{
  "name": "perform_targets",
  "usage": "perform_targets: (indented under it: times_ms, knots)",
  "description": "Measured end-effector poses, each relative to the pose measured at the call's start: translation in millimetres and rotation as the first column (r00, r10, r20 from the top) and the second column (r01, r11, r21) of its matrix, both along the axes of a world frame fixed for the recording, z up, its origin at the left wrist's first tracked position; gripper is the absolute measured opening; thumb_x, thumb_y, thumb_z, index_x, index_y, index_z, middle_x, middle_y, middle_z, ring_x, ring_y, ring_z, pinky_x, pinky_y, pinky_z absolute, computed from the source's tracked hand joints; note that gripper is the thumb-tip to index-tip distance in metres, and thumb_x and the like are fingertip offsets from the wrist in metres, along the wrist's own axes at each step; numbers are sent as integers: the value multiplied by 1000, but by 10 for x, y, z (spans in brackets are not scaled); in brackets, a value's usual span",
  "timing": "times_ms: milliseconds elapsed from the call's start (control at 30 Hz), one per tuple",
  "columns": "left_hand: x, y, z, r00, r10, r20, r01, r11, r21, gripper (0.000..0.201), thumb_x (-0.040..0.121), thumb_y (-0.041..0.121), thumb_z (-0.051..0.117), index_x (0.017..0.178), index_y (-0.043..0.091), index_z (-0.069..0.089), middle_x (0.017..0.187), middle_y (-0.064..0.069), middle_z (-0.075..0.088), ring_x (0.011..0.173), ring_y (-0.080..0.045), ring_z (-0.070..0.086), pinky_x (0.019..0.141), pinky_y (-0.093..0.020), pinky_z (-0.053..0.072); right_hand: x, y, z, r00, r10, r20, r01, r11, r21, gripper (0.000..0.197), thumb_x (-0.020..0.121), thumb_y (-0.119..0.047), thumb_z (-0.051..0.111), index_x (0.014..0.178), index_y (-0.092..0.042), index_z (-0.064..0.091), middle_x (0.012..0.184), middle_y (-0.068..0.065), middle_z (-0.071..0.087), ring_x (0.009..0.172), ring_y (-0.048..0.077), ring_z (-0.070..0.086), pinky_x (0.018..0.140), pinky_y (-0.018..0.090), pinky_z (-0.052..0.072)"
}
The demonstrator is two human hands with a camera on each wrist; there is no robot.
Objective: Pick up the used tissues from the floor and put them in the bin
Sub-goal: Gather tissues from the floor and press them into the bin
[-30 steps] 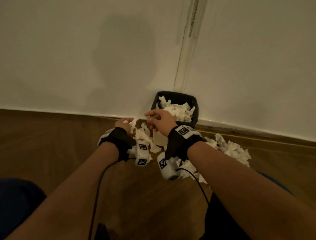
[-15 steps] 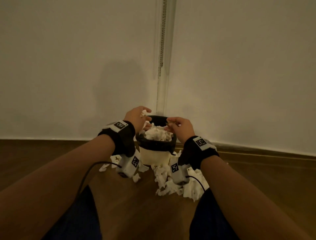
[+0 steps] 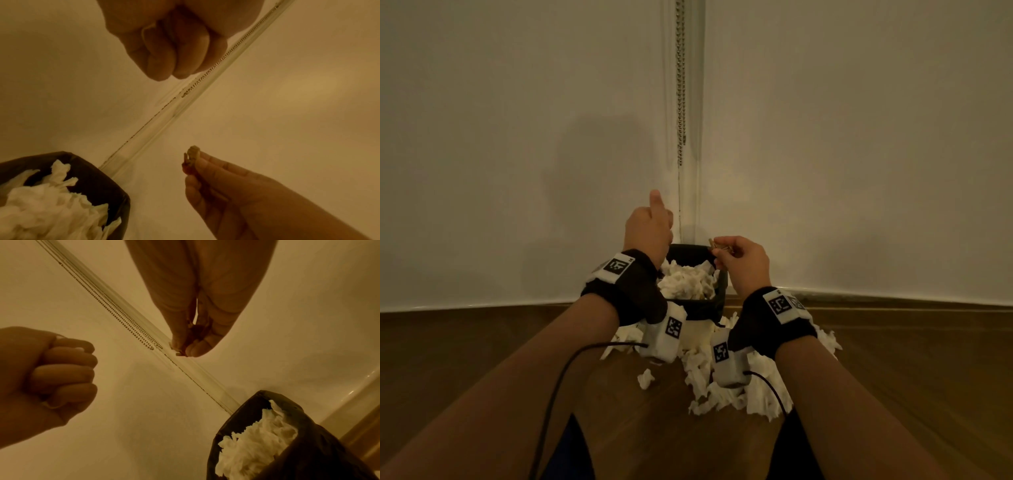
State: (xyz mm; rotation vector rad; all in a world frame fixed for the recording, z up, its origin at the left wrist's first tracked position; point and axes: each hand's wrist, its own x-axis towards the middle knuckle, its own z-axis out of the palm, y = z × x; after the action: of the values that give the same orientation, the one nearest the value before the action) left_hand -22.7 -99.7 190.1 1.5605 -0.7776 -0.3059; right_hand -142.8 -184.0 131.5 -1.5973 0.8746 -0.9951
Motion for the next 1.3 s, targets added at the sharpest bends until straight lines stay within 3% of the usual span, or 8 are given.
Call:
perform_targets:
  times_ms: [100,200,300,433,667,900,1067,1300]
  knots:
    - [-23,-97,-125,1000,-17,-19,17,1000,-6,56,101,34,25,47,20,35,38,11,32,37,-9,28,44,-22,25,61,-26,-20,1000,-20,1,20,1000,-15,20,86,-3,63,105,-6,68,94,12,70,77,18,64,74,25,56]
    - [-21,-140,-220,986,-147,-74,152,986,64,15,97,16,36,96,18,51,71,0,50,55,-12,43,44,-20,38,115,-50,-42,999,-19,-38,18,999,-35,22,86,-5,62,107,-7,69,98,10,70,89,21,66,84,29,55]
    - [80,-182,-266,973,-228,-19,228,956,183,32,96,8,37,126,10,48,105,-4,50,70,-11,48,58,-16,40,162,-78,-80,996,-19,-86,12,996,-84,23,86,-5,62,107,-8,69,99,8,70,87,17,63,84,26,52]
    - [305,-140,-375,981,-191,-20,192,975,116,29,98,20,43,87,11,69,67,0,53,53,-10,41,49,-19,34,261,-149,-152,988,-17,-154,0,994,-110,25,86,-5,61,110,-7,68,108,12,68,96,23,63,92,33,50]
    - [567,-366,-637,992,74,-106,-59,988,139,64,98,49,27,44,16,33,42,2,36,43,-18,31,51,-26,28,435,-341,-400,957,-17,-291,-24,991,-135,26,87,-10,62,112,-8,67,110,12,65,99,21,61,89,22,48]
    - [810,-655,-1082,976,20,-217,70,915,397,33,100,18,30,69,11,38,68,-9,41,64,-21,41,47,-19,37,639,-557,-701,936,-79,-343,51,995,-90,7,81,-10,69,87,-8,68,90,10,69,79,13,59,75,23,49]
    - [906,-753,-1237,997,-37,72,-26,688,725,37,97,18,43,133,12,48,140,-17,42,128,-35,41,102,-36,34,781,-662,-859,904,-75,-421,30,993,-114,10,84,-18,67,90,-11,72,93,6,71,79,9,57,74,17,43]
    - [910,-966,-1408,996,77,-38,-47,856,514,58,90,35,57,140,19,32,139,-18,39,120,-34,47,101,-36,41,909,-675,-868,846,71,-529,-116,992,-54,40,94,-8,48,133,-10,52,132,10,56,122,23,52,103,27,39]
